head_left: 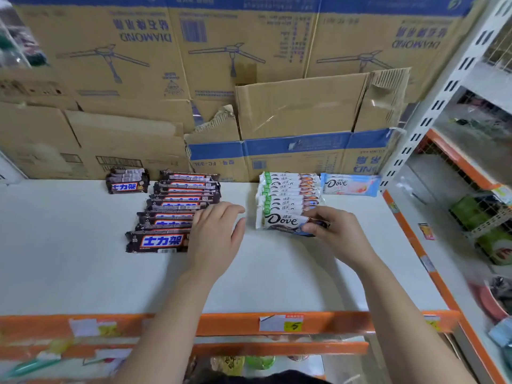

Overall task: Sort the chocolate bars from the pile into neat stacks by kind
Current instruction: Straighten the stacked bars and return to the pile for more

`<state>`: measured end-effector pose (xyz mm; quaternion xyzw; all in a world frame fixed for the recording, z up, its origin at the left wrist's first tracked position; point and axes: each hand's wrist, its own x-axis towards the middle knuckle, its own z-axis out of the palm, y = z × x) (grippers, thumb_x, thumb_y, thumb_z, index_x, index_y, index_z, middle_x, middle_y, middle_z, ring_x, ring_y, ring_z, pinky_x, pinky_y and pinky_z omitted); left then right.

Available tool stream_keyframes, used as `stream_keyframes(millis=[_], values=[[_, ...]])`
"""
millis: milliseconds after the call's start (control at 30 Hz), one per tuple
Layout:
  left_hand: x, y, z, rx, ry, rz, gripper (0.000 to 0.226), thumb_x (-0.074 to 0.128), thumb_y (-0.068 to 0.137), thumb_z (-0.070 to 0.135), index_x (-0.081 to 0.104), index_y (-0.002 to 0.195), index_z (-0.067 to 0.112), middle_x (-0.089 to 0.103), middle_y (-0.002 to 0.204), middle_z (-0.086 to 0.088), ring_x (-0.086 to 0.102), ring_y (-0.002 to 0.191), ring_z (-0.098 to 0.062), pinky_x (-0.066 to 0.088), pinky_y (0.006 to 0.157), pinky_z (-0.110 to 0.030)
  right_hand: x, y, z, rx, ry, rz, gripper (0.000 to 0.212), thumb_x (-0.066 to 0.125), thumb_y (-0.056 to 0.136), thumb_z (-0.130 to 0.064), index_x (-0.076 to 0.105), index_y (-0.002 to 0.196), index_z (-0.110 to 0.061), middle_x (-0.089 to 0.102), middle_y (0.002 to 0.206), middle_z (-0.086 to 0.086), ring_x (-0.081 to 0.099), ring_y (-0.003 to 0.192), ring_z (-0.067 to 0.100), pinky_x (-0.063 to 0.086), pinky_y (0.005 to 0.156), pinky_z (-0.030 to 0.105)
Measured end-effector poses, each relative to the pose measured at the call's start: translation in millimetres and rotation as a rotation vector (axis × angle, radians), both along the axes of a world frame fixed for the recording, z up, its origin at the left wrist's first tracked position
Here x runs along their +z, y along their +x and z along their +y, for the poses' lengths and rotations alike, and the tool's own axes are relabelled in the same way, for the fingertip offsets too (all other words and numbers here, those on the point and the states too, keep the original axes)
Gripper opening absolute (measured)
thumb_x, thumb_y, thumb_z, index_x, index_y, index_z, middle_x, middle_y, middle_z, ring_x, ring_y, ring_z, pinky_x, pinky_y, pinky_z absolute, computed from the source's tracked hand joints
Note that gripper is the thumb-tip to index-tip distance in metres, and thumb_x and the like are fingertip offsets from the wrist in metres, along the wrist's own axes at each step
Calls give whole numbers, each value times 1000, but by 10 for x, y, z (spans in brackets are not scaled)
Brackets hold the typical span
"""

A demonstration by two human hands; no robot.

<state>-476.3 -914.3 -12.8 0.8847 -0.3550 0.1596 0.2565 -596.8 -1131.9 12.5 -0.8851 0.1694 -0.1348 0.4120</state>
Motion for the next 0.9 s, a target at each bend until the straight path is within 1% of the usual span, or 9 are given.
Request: stream_keyframes(millis=[100,200,267,367,433,567,633,767,900], values=[[-114,-223,-23,0,56,51,32,37,90,35,63,102,20,64,102,4,58,96,-20,34,86,-31,-51,-103,-107,59,-7,17,30,72,78,-10,66,88,-38,69,78,-16,59,72,-7,42,68,12],[-178,-348,2,5,138,97,35,35,91,37,61,107,21,62,106,5,57,100,-19,39,88,-34,-130,-168,-135,67,-12,35,29,71,78,-7,69,96,-30,68,79,-18,59,74,-11,40,67,9],[-198,-360,19,18,153,123,31,41,92,34,61,109,20,62,108,3,56,102,-21,42,88,-38,-169,-184,-140,31,-13,22,26,73,75,-8,70,97,-22,68,81,-12,60,77,-1,40,68,11],[-219,-335,27,46,131,157,25,49,93,27,62,111,16,62,109,-1,56,103,-24,45,90,-40,-209,-159,-144,-13,-102,-29,26,76,70,-7,69,94,-16,65,87,-3,57,82,13,38,68,13],[-233,-320,24,62,137,165,23,53,93,24,61,112,14,62,109,-2,55,103,-24,45,91,-41,-238,-117,-152,-12,-172,-82,27,76,69,-6,70,94,-14,60,86,-4,54,81,13,35,67,8],[-237,-314,18,75,149,169,25,51,94,26,61,114,14,62,110,0,54,105,-22,43,93,-39,-305,-67,-174,-14,-274,-142,25,74,75,-7,72,99,-11,61,89,2,55,78,15,35,67,19],[-232,-318,14,79,154,160,25,51,94,26,61,114,15,62,111,0,53,105,-21,43,94,-38,-330,-52,-188,-38,-274,-152,24,73,77,-5,72,102,-8,60,93,7,53,78,15,33,68,17],[-224,-329,6,84,164,146,25,51,94,27,61,114,16,61,110,1,53,105,-20,43,92,-37,-349,-32,-170,-41,-276,-186,22,73,76,-3,71,98,-7,58,92,5,54,79,17,32,68,15],[-233,-326,4,87,153,148,25,51,94,27,60,114,16,61,110,1,53,104,-20,43,92,-37,-370,8,-164,-119,-327,-158,27,74,76,-12,65,102,-12,54,99,5,57,86,23,40,66,27]])
